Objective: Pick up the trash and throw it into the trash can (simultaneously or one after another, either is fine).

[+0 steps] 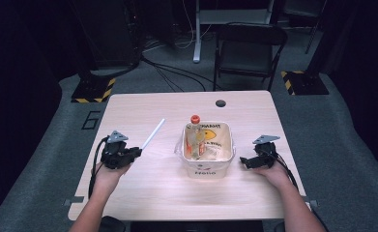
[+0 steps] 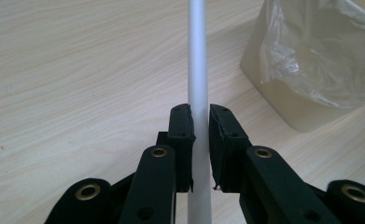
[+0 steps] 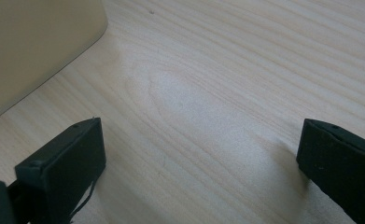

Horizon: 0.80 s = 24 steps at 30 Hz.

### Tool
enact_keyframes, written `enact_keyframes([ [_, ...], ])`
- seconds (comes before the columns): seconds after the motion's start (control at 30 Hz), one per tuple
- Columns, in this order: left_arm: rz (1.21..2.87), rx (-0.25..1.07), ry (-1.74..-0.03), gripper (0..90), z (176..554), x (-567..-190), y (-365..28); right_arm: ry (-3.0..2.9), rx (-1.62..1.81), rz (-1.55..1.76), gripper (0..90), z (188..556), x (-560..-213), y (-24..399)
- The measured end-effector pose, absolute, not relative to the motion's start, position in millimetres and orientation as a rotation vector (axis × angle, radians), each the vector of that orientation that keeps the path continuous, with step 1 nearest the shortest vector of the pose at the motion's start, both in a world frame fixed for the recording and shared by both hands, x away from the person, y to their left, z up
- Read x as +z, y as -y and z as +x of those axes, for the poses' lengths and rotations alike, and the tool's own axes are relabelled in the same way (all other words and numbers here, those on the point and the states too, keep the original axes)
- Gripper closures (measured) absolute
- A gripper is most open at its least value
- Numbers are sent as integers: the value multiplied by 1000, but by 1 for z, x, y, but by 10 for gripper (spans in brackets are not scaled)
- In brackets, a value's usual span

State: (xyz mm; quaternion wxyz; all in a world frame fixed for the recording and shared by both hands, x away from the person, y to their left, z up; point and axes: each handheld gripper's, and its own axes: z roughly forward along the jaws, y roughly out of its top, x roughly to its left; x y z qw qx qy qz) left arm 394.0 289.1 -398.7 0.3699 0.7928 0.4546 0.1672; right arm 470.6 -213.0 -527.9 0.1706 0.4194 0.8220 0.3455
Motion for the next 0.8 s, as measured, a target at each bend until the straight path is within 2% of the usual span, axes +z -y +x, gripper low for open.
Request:
enact_keyframes([
  [0.47,2069,430,-1075,795,381,-376,-280,-2336,981,1189,4,471,-528,213],
  [0.8,2086,420,-1039,795,372,-373,-276,-2335,981,1192,4,471,-528,213],
])
